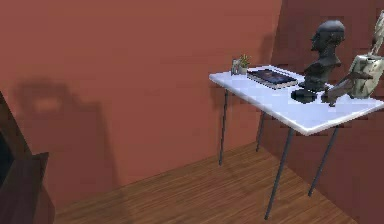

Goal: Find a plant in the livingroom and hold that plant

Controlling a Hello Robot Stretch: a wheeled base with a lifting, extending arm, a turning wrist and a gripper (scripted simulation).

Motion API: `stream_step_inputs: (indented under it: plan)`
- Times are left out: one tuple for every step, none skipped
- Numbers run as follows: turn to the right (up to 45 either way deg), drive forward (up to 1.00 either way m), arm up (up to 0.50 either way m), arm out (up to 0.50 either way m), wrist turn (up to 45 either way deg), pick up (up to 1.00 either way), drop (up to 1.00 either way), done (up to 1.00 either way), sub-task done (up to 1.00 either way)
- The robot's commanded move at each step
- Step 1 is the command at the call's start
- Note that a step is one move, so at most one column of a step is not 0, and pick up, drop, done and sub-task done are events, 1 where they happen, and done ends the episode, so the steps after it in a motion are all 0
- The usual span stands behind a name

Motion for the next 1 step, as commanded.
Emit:
stream_step_inputs:
  plan:
    - [0.0,0.1,0.0,0.0,0.0,0.0,0.0,0.0,0.0]
